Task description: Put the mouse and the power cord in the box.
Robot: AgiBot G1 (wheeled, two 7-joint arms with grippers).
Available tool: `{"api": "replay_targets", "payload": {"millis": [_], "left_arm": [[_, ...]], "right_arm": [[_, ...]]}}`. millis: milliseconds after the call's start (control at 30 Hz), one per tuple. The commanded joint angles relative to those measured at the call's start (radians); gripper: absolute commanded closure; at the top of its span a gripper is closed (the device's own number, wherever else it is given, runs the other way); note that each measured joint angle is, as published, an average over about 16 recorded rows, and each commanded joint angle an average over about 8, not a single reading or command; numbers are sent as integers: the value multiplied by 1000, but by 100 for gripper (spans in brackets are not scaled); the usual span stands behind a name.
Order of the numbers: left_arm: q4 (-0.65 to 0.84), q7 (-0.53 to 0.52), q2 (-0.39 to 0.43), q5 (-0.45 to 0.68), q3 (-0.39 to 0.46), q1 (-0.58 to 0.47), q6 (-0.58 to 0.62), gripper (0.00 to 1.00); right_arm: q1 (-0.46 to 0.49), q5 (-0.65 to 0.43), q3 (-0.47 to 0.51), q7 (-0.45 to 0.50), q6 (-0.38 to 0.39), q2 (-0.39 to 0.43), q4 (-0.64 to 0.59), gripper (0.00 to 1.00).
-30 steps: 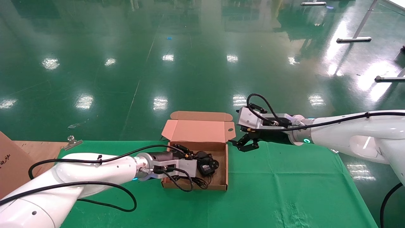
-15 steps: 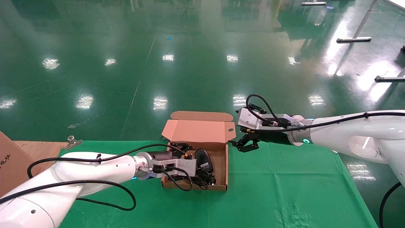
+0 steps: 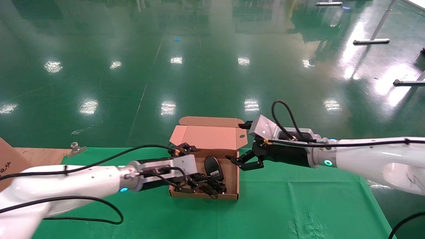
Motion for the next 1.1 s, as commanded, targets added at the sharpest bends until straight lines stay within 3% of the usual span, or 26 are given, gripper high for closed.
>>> {"api": "replay_targets", "payload": {"millis": [33, 1100], "left_arm": [[-33, -32, -26, -26, -18, 13, 28, 0], [-544, -533, -430, -428, -306, 225, 466, 0]], "right_arm": [[-22, 5, 31, 27, -21, 22, 39, 0], [-366, 82, 520, 448, -349, 370, 645, 0]]}}
